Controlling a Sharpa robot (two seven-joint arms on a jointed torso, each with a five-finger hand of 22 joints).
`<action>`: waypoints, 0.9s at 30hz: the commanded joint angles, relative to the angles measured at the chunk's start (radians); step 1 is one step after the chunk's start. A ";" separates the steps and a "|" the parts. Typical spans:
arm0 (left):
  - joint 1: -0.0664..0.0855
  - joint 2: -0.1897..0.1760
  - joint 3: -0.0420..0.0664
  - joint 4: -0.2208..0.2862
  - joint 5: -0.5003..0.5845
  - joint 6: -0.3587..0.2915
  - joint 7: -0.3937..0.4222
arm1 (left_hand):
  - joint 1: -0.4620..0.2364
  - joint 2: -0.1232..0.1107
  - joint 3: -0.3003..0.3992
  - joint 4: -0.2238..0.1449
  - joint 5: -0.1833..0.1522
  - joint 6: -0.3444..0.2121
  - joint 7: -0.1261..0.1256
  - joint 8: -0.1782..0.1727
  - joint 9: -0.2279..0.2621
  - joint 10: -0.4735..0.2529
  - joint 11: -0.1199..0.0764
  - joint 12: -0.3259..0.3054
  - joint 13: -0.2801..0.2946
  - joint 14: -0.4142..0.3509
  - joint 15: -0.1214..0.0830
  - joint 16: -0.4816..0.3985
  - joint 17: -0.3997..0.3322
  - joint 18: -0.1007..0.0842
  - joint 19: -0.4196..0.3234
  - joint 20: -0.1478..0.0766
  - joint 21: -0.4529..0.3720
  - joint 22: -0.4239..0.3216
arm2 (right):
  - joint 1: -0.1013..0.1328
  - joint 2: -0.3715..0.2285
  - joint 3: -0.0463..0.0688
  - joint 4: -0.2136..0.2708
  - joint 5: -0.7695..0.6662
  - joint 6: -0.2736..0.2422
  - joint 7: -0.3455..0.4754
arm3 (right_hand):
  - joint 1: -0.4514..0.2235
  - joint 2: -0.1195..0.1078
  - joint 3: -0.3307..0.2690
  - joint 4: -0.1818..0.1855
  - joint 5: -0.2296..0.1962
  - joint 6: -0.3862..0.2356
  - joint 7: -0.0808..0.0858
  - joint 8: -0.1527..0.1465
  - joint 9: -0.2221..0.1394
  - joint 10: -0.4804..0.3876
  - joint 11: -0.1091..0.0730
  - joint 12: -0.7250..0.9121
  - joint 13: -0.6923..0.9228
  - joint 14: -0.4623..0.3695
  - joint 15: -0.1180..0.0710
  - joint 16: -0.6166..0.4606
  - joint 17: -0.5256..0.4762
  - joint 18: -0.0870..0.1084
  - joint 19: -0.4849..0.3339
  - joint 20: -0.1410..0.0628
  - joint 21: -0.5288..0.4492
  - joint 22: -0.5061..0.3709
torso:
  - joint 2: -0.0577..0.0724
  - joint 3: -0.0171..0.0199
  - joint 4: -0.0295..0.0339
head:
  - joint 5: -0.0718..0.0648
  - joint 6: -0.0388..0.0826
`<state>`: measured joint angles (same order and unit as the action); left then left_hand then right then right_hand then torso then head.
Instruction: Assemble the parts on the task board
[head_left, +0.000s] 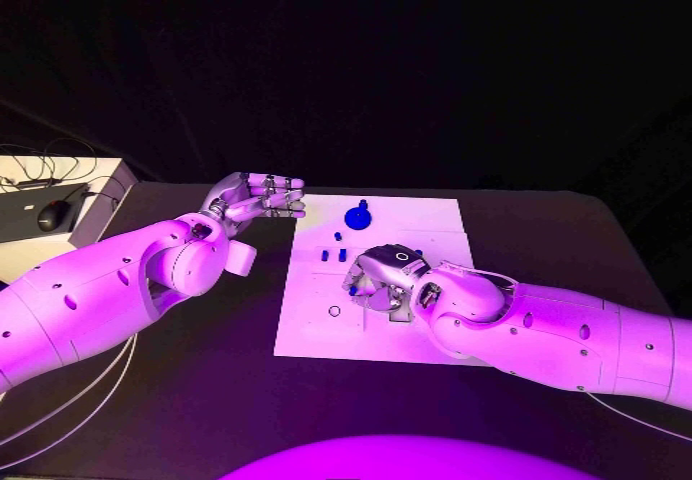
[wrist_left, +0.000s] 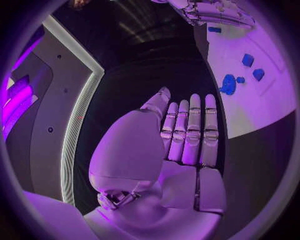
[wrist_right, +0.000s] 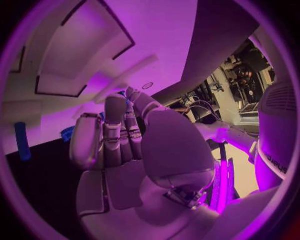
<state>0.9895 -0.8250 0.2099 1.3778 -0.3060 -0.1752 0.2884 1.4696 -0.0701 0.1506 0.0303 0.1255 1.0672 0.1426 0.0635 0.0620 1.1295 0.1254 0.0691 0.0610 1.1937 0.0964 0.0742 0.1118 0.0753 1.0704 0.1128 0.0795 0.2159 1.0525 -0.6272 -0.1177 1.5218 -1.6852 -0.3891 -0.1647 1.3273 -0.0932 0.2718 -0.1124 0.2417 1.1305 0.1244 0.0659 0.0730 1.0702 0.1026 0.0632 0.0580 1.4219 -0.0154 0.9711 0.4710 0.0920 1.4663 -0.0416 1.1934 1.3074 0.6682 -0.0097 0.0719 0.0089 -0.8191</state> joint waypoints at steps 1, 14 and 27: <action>0.000 0.000 0.001 0.003 -0.002 0.005 0.008 | -0.001 -0.006 0.001 -0.005 0.002 0.004 0.005 0.000 0.000 -0.006 0.003 -0.003 -0.001 0.000 0.001 0.000 0.001 -0.006 0.002 -0.001 0.006 -0.001 | -0.002 -0.007 0.000 0.004 0.006 -0.036 0.015 | 0.014 -0.011 -0.035 0.007 0.000 -0.029 -0.002 -0.003 -0.003 -0.064 0.014 0.002 0.001 -0.006 0.013 0.002 0.005 0.017 0.075 0.013 -0.019 0.038 | 0.001 0.0013 0.0005 | -0.001 0.002; 0.000 -0.002 0.001 0.002 -0.002 0.008 0.008 | 0.000 -0.005 0.001 -0.006 0.002 0.004 0.004 0.000 0.001 -0.010 0.004 -0.003 -0.001 -0.002 0.001 0.000 0.001 -0.006 0.001 -0.001 0.006 -0.002 | 0.013 -0.129 0.018 0.103 0.119 -0.126 0.044 | 0.109 -0.067 -0.159 0.148 0.007 -0.168 0.006 -0.004 -0.006 -0.078 0.014 0.023 0.000 -0.004 0.016 0.013 0.001 0.024 0.076 0.021 -0.026 0.030 | 0.000 0.0006 -0.0021 | -0.006 0.008; -0.002 -0.003 0.001 0.004 -0.002 0.011 0.014 | 0.000 -0.005 0.001 -0.007 0.002 0.005 0.003 0.000 0.000 -0.009 0.004 -0.003 -0.001 -0.001 0.001 0.000 0.001 -0.006 0.002 -0.001 0.006 -0.003 | 0.109 -0.237 0.035 0.064 0.119 0.014 0.022 | 0.064 -0.037 -0.162 0.065 0.010 -0.096 -0.003 -0.003 -0.006 -0.013 0.001 0.005 0.002 0.005 0.006 0.011 0.005 0.007 0.078 0.008 0.007 0.039 | 0.000 0.0015 -0.0010 | -0.024 0.025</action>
<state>0.9885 -0.8287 0.2098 1.3782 -0.3062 -0.1746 0.2883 1.4696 -0.0701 0.1506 0.0303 0.1255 1.0672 0.1427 0.0635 0.0620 1.1259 0.1290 0.0691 0.0610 1.1937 0.0964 0.0742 0.1117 0.0753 1.0704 0.1128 0.0795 0.2147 1.1598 -0.8620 -0.0822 1.5913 -1.5543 -0.4471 -0.1381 1.3932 -0.1254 0.1156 -0.0480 0.2499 1.0345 0.1267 0.0658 0.0670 1.0584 0.1040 0.0719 0.0596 1.4257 -0.0127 0.9810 0.4752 0.1086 1.4662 -0.0322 1.1985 1.3080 0.6680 -0.0080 0.0691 -0.0124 -0.7969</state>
